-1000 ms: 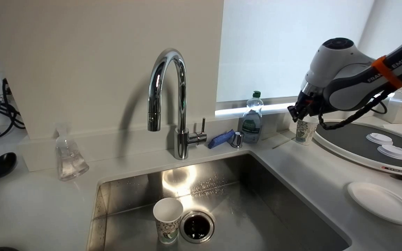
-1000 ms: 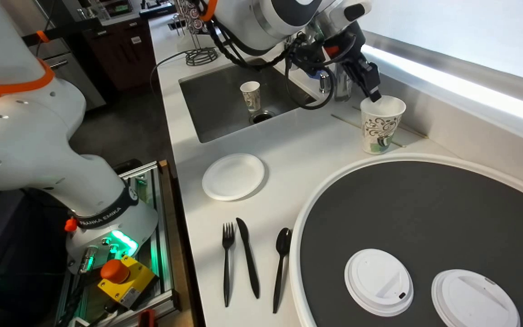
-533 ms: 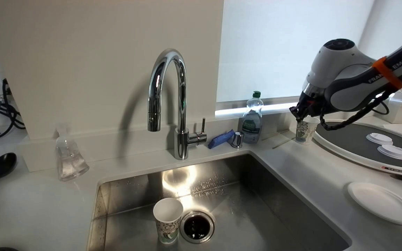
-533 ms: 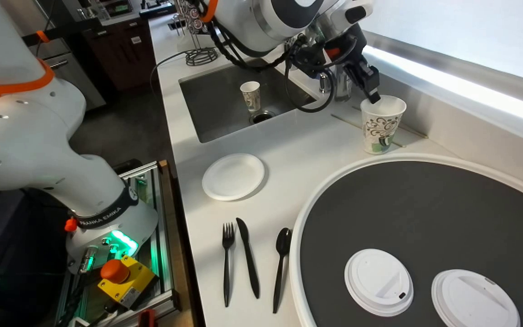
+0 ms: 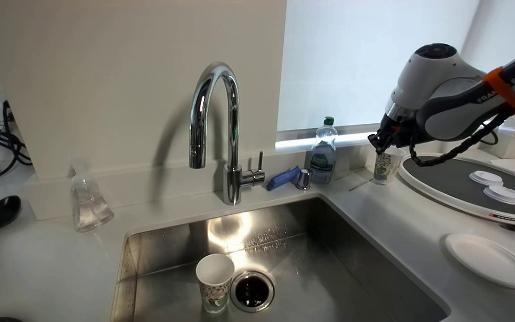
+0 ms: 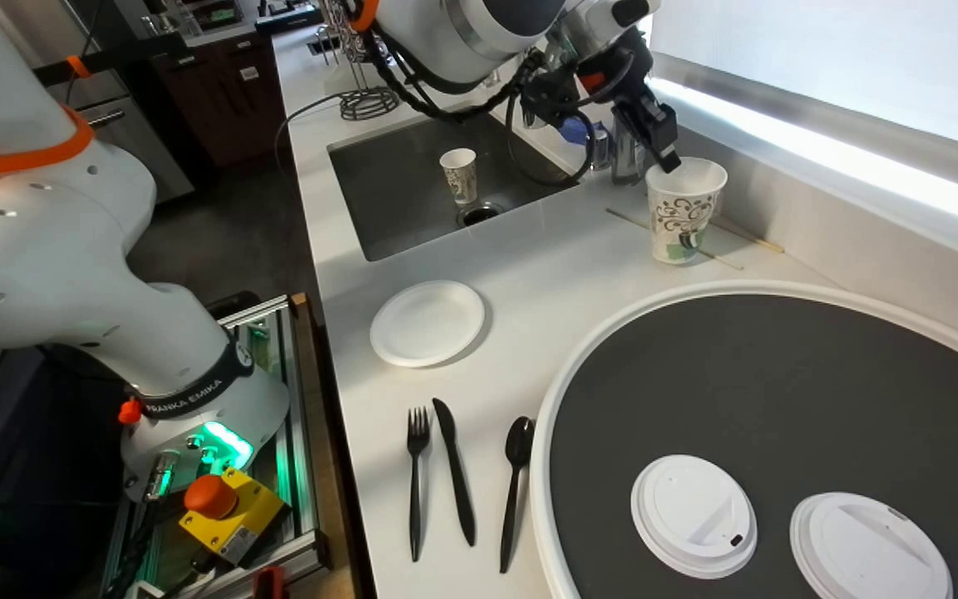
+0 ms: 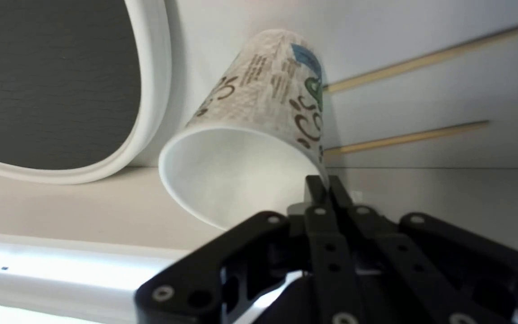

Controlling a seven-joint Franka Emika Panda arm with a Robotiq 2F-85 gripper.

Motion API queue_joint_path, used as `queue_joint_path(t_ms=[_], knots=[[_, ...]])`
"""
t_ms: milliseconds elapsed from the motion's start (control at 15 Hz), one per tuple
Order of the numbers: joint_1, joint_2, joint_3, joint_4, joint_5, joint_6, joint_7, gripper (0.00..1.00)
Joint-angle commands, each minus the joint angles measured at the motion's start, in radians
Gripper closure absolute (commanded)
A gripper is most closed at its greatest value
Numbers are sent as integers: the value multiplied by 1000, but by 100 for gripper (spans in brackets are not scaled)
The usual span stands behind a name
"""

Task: Place the coffee cup in the sink then put the liquid from the cup on the left into the cup on the right.

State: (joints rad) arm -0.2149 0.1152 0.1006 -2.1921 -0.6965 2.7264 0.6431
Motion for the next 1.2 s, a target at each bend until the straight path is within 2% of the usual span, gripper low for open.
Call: queue_joint_path(t_ms=[0, 267, 333, 467, 733, 1133], knots=[[38, -160, 59, -137, 46, -19, -43, 99], [113, -296, 127, -250, 185, -17, -152, 99], [186, -324, 95, -273, 233, -12, -185, 99], [247, -364, 116, -317, 323, 3, -249, 99], [325, -402, 160, -370, 389, 17, -266, 99], [317, -357, 225, -422, 309, 92, -165, 99]])
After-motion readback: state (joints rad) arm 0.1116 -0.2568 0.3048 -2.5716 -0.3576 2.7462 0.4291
